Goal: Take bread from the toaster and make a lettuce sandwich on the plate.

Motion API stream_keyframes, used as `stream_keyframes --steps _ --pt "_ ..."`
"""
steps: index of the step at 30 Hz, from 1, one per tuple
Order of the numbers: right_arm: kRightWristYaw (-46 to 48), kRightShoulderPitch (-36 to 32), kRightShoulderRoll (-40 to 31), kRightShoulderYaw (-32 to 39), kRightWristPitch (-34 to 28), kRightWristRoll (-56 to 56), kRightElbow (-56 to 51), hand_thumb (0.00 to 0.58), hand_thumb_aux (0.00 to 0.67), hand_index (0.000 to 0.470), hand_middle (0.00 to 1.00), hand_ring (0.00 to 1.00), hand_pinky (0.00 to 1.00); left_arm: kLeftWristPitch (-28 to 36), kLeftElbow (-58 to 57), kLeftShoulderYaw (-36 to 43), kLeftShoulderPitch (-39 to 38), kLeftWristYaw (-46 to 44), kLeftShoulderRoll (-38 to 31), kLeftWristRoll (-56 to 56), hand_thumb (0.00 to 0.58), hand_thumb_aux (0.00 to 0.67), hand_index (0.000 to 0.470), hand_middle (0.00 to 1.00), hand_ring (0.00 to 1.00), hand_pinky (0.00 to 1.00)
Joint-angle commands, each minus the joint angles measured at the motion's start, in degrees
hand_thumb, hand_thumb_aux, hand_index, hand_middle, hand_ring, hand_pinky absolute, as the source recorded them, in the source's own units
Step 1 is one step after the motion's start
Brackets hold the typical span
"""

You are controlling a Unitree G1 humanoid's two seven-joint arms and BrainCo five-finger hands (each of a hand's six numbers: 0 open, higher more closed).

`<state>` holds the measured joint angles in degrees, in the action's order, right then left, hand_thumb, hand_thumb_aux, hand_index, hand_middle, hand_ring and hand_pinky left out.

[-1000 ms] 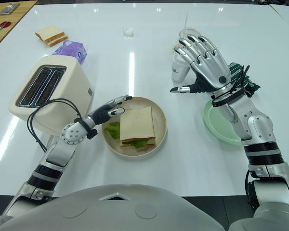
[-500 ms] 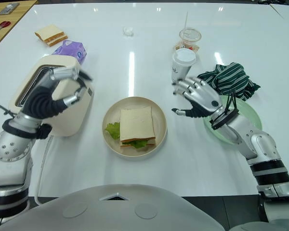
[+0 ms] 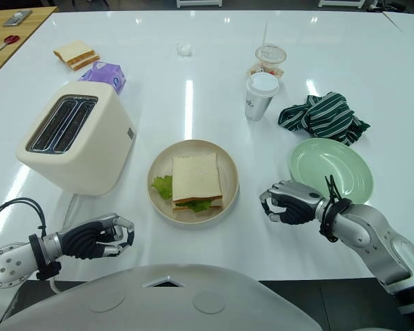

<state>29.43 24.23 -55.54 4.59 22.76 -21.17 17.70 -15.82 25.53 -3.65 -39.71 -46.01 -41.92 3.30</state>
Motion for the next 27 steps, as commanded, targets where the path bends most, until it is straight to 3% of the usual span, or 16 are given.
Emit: stream_keyframes --steps 1,10,22,27 --pt "4.3 -0.2 1.7 4.1 -1.6 -0.1 1.1 0.580 0.670 0.470 1.00 1.00 1.00 1.2 -3.7 5.1 3.1 0.0 1.3 1.2 0.580 0.670 0.470 1.00 1.00 1.00" --pt "7.3 -1.9 5.4 9.9 -2.7 -2.5 -0.2 0.580 0.670 0.470 1.00 1.00 1.00 1.6 -14.1 14.9 9.7 2.8 4.5 6.3 0.580 0.670 0.470 1.00 1.00 1.00" --pt "-5.1 -14.8 18.0 18.3 -2.1 -18.1 -11.2 0.580 0.670 0.470 1.00 1.00 1.00 3.4 -25.7 19.5 21.7 15.5 8.9 15.1 0.580 0.670 0.470 1.00 1.00 1.00" --pt "-11.1 -18.4 25.1 19.7 -7.1 -21.8 -15.3 0.580 0.670 0.470 1.00 1.00 1.00 4.0 -28.9 20.9 27.8 19.5 11.7 16.5 0.580 0.670 0.470 1.00 1.00 1.00"
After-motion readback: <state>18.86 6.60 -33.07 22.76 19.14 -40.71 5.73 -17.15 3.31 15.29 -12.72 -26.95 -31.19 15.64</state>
